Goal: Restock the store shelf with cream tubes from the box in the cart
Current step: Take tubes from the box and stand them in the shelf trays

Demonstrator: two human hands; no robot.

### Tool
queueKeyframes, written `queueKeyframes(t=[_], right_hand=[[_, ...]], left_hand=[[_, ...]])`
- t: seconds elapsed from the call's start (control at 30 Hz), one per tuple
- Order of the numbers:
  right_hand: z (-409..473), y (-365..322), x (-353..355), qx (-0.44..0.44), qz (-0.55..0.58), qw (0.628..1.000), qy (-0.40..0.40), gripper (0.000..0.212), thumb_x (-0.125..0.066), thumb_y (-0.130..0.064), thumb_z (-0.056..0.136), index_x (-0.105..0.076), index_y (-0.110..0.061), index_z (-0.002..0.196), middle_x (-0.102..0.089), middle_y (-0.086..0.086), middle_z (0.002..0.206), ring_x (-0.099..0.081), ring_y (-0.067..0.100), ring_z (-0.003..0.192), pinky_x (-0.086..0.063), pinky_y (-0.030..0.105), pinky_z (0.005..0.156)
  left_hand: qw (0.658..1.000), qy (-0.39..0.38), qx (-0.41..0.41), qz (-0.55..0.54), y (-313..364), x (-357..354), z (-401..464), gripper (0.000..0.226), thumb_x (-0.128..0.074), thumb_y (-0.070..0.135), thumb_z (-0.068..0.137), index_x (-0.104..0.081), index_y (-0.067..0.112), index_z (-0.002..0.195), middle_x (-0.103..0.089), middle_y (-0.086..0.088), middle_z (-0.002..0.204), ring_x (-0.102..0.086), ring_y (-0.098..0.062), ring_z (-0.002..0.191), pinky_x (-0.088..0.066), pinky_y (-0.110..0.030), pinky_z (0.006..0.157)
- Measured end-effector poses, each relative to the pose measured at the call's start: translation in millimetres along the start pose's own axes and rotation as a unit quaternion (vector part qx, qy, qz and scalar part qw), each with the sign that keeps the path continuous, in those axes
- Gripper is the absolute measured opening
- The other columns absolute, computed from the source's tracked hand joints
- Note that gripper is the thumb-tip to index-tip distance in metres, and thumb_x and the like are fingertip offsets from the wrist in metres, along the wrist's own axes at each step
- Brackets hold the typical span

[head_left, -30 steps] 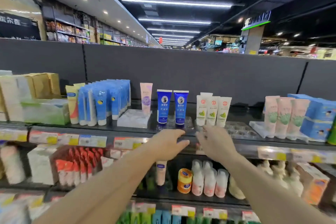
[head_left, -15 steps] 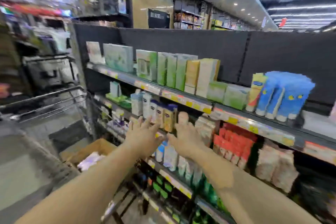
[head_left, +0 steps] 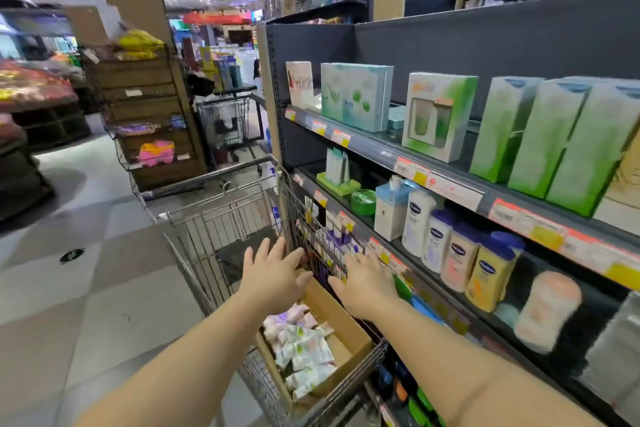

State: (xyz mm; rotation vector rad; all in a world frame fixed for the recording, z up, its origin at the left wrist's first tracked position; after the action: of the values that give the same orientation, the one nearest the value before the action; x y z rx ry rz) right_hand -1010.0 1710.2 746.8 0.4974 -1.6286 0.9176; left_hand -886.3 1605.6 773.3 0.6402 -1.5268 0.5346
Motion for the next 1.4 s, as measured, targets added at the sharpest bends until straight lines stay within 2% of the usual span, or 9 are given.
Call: queueKeyframes(t=[0.3,0.5,0.67,0.8,0.97,1.03,1.17,1.3,1.4], right_hand=[[113.0,19.3,-42.9,-0.062,0.019,0.997,-0.036,0.058,-0.046,-0.052,0.096,-0.036,-0.023,0.146,-0.036,0.005,0.153,-0.027,0.027,0.142,-0.030,0.041,0.114],[175.7,42.4,-128.7,-0.207,0.077,0.971,-0.092,0.055,-0.051,-0.047,0.095,-0.040,-0.020,0.142,-0.050,0.008,0.139,-0.049,0.031,0.125,-0.048,0.039,0.096],[175.9,37.5,-233.1,-0.368,0.193,0.897,-0.151,0.033,-0.050,-0.041,0.097,-0.051,-0.021,0.124,-0.061,0.006,0.120,-0.060,0.025,0.102,-0.048,0.033,0.080],[164.9,19.0,-317.8,-0.458,0.240,0.833,-0.198,0.047,-0.044,-0.040,0.100,-0.041,-0.016,0.140,-0.059,0.006,0.115,-0.058,0.022,0.081,-0.041,0.027,0.058],[157.4,-0.2,-419.3,-0.565,0.274,0.750,-0.209,0.066,-0.050,-0.052,0.089,-0.028,-0.022,0.144,-0.054,0.008,0.133,-0.059,0.031,0.108,-0.049,0.036,0.087],[163.3,-11.5,-440.2,-0.585,0.277,0.734,-0.205,0.065,-0.053,-0.045,0.093,-0.026,-0.016,0.144,-0.051,0.009,0.134,-0.055,0.031,0.118,-0.046,0.034,0.088],[168.9,-18.6,-464.9,-0.642,0.293,0.693,-0.144,0.068,-0.060,-0.034,0.091,-0.022,-0.017,0.145,-0.052,0.010,0.135,-0.059,0.030,0.114,-0.040,0.030,0.075],[161.1,-17.6,-456.7,-0.673,0.346,0.647,-0.088,0.056,-0.067,-0.030,0.088,-0.041,-0.014,0.134,-0.060,0.009,0.126,-0.060,0.030,0.110,-0.045,0.029,0.078],[162.8,-16.3,-432.4,-0.661,0.362,0.656,-0.038,0.057,-0.068,-0.024,0.086,-0.046,-0.018,0.138,-0.064,0.005,0.121,-0.061,0.025,0.107,-0.046,0.026,0.077]], left_hand=[[0.998,-0.050,-0.045,-0.001,-37.7,-53.8,132.4,0.062,-0.029,0.060,0.098,-0.018,0.036,0.154,-0.003,-0.004,0.165,0.004,-0.029,0.151,0.002,-0.055,0.120],[0.981,-0.119,-0.153,0.031,-69.8,-144.2,243.7,0.066,-0.029,0.065,0.096,-0.018,0.035,0.154,-0.003,-0.004,0.165,0.001,-0.030,0.151,-0.001,-0.054,0.120],[0.948,-0.173,-0.258,0.069,-92.4,-215.8,305.6,0.067,-0.033,0.065,0.095,-0.022,0.033,0.153,-0.005,-0.003,0.165,-0.003,-0.028,0.151,-0.005,-0.052,0.120],[0.928,-0.223,-0.294,0.058,-111.4,-274.8,328.8,0.067,-0.030,0.067,0.094,-0.023,0.035,0.152,-0.008,-0.003,0.164,-0.004,-0.028,0.151,-0.005,-0.050,0.120],[0.910,-0.266,-0.311,0.061,-138.9,-357.7,333.0,0.080,-0.016,0.078,0.082,-0.024,0.037,0.150,-0.014,-0.003,0.163,-0.010,-0.028,0.149,-0.008,-0.053,0.119],[0.902,-0.288,-0.313,0.071,-149.8,-384.0,331.2,0.069,-0.030,0.069,0.091,-0.023,0.036,0.151,-0.013,-0.003,0.164,-0.009,-0.029,0.150,-0.009,-0.052,0.119],[0.892,-0.309,-0.325,0.059,-146.5,-400.5,328.4,0.060,-0.039,0.057,0.096,-0.025,0.034,0.150,-0.014,-0.002,0.163,-0.007,-0.028,0.150,-0.005,-0.051,0.119],[0.887,-0.286,-0.363,0.015,-123.8,-395.7,328.9,0.053,-0.043,0.055,0.095,-0.042,0.031,0.142,-0.031,-0.002,0.157,-0.021,-0.024,0.146,-0.017,-0.043,0.117],[0.866,-0.314,-0.389,-0.021,-104.1,-387.8,317.8,0.057,-0.040,0.065,0.090,-0.059,0.027,0.127,-0.045,-0.003,0.148,-0.032,-0.021,0.139,-0.021,-0.031,0.112]])
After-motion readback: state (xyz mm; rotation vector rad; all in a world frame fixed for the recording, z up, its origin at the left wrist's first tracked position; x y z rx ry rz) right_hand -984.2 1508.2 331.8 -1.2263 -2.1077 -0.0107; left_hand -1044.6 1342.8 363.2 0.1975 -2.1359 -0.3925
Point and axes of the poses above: each hand's wrist, its own z-axis towards the middle knuckle, its own x-axis out of the back of the hand, y = z × x, the point moved 8 cm from there along z, towards the middle knuckle
